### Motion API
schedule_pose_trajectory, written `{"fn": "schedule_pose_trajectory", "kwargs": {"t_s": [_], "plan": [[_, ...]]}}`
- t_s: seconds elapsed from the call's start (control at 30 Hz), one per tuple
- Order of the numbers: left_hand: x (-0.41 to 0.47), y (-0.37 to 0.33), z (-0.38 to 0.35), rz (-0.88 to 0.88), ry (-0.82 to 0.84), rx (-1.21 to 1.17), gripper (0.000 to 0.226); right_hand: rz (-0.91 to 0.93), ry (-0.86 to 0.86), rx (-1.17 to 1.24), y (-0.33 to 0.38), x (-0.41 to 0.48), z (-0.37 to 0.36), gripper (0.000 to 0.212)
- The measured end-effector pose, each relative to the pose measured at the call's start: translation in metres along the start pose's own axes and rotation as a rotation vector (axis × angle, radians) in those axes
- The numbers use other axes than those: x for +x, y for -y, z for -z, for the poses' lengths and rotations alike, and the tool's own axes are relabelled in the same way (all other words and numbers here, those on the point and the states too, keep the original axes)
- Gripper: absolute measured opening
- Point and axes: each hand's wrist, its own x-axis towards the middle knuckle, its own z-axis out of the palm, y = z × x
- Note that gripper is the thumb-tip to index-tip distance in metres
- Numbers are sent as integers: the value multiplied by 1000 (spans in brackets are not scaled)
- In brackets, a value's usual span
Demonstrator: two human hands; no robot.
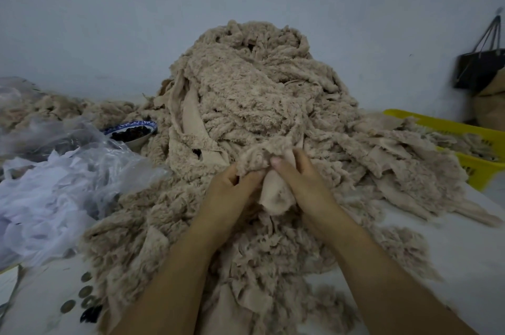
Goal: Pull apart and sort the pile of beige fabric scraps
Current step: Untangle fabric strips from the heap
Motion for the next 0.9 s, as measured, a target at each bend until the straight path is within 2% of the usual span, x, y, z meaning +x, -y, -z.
{"fn": "schedule_pose_trajectory", "kwargs": {"t_s": [0.07, 0.13, 0.2, 0.23, 0.3, 0.33, 0.37, 0.4, 0.47, 0.5, 0.53, 0.57, 0.63, 0.7, 0.73, 0.8, 0.87, 0.9], "plan": [[1, 1, 3, 52, -52, -30, 21, -89, 86, 68, -4, -1, 1, 12], [1, 2, 3, 53, -76, 10, 50, -126, 123, 31, -7, -3, 0, 11], [0, 0, 3, 73, -86, -46, 61, -109, 41, 75, -2, 1, 6, 10], [0, 1, 4, 60, -97, -46, 60, -66, -32, 200, 5, 4, 12, 16], [0, 2, 4, 11, -93, 148, 54, 99, -165, 596, 18, 10, 32, 38], [0, 3, 3, 16, -76, 270, 45, 134, -244, 723, 21, 12, 39, 49], [1, 6, 2, 43, -25, 353, 36, 109, -332, 738, 19, 12, 42, 57], [3, 10, 1, 75, 41, 420, 35, 47, -410, 633, 14, 12, 39, 56], [6, 16, -3, 115, 146, 525, 42, -92, -525, 211, -4, 12, 30, 37], [7, 18, -4, 112, 173, 577, 31, -121, -549, 24, -11, 13, 27, 29], [6, 18, -5, 100, 168, 605, 13, -132, -537, -124, -16, 14, 25, 23], [6, 19, -4, 86, 136, 621, 10, -122, -499, -244, -19, 15, 25, 19], [6, 21, -2, 61, 34, 586, 23, -103, -398, -464, -23, 15, 27, 16], [5, 19, 2, 93, -98, 385, 24, -130, -270, -615, -28, 12, 26, 16], [5, 15, 3, 149, -154, 178, 22, -132, -182, -647, -29, 10, 23, 17], [8, 8, 6, 268, -171, -283, 22, -125, -1, -656, -31, 7, 16, 25], [10, 5, 10, 313, -166, -543, 26, -59, 94, -774, -32, 6, 11, 19], [10, 3, 12, 322, -184, -628, 27, -10, 82, -866, -32, 6, 8, 11]]}}
